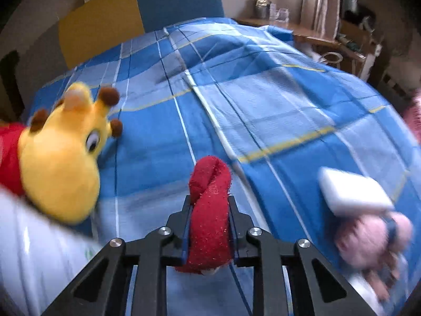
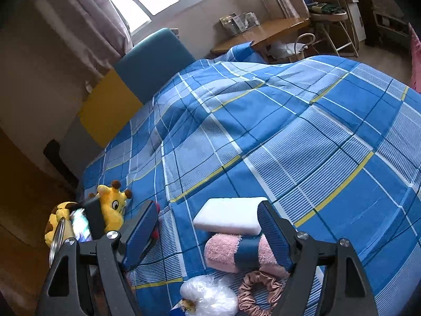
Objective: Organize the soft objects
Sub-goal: 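Grasp the red sock with the left tool, then grasp the white plastic bag bundle with the right tool while the left tool holds the sock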
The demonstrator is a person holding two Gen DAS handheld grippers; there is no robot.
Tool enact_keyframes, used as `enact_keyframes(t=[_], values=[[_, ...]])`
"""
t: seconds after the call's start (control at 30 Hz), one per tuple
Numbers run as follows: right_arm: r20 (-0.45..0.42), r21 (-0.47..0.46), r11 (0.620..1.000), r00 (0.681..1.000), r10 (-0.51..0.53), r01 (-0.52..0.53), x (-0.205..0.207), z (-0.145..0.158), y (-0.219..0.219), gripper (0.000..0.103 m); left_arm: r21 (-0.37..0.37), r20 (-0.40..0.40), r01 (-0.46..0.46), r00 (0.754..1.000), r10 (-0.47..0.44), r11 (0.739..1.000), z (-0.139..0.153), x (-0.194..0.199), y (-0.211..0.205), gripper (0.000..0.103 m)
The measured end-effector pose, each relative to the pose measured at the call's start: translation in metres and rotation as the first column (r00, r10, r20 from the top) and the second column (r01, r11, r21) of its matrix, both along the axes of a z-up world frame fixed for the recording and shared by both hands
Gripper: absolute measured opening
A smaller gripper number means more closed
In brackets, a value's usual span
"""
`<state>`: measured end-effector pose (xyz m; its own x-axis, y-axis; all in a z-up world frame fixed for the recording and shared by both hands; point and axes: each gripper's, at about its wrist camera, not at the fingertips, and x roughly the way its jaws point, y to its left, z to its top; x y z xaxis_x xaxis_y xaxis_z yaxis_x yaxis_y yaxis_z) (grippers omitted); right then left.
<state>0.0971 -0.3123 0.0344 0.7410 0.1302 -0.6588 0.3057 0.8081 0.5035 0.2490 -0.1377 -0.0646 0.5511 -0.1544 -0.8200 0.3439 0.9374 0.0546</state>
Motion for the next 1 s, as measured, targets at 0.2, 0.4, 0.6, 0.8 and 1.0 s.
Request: enact_keyframes(t=[0.2, 0.4, 0.6, 0.8, 1.0], values=[[-0.055, 0.051, 0.997, 0.996, 0.064, -0.061, 0.009, -0.012, 0.004, 0.08, 0.014, -0.03, 0.005, 1.0, -0.005, 1.0, 0.004, -0.081, 0.022, 0.023], [-0.114, 0.059, 0.985, 0.979, 0.166, -0.16, 0.016, -0.023, 0.021, 0.073, -0.011, -0.055, -0.011, 0.998, 0.01, 1.0, 0.002, -0.141, 0.045, 0.023], [-0.198, 0.107, 0.949, 0.929, 0.313, -0.297, 0.024, -0.04, 0.045, 0.062, -0.01, 0.005, -0.02, 1.0, 0.02, 1.0, 0.0, -0.195, 0.071, 0.024], [-0.313, 0.157, 0.927, 0.873, 0.374, -0.341, 0.023, -0.06, 0.059, 0.058, -0.051, 0.026, -0.038, 0.999, 0.04, 0.998, -0.013, -0.215, 0.095, 0.025], [-0.404, 0.12, 0.918, 0.825, 0.394, -0.379, 0.021, -0.072, 0.072, 0.058, -0.057, 0.057, -0.021, 0.998, 0.025, 0.998, -0.018, -0.217, 0.097, 0.026]])
